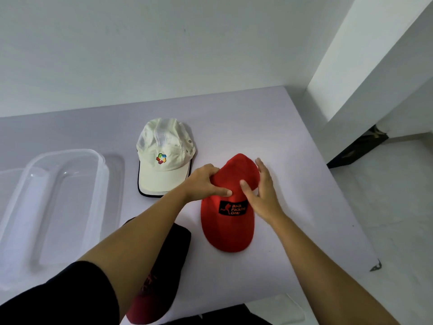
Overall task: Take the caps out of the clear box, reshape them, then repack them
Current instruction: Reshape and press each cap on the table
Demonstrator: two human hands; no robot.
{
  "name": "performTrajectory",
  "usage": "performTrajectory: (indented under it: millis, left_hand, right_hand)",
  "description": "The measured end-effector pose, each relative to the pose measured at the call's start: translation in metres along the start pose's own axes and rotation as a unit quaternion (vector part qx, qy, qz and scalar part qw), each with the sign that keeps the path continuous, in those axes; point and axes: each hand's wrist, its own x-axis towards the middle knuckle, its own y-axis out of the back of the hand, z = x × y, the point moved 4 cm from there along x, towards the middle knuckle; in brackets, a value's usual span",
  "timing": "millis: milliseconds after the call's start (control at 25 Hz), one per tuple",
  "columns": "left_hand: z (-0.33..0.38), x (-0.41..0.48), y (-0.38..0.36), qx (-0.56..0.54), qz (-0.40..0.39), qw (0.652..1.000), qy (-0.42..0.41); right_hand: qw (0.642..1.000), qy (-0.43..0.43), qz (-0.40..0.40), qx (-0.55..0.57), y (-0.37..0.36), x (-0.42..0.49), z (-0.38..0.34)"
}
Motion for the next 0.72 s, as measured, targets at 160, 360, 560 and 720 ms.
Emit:
performTrajectory:
  millis: [160, 360, 560, 720]
  left_hand:
    - [0.006, -0.006, -0.003, -0.084, -0.067, 0.994, -0.023]
    - [0.004, -0.010, 0.005, -0.050, -0.010, 0.998, -0.045]
    - [-0.012, -0.011, 0.007, -0.063, 0.003, 0.998, 0.025]
    - [-0.027, -0.009, 0.011, -0.028, 0.023, 0.998, 0.043]
  right_hand:
    - [0.992, 0.020, -0.122, 0.030, 0.005, 0.017, -0.019]
    - [0.992, -0.011, -0.123, 0.011, 0.004, 0.018, -0.019]
    - [0.995, -0.009, -0.088, -0.037, 0.000, 0.025, -0.025]
    - [0.993, -0.054, -0.097, -0.036, -0.003, 0.026, -0.013]
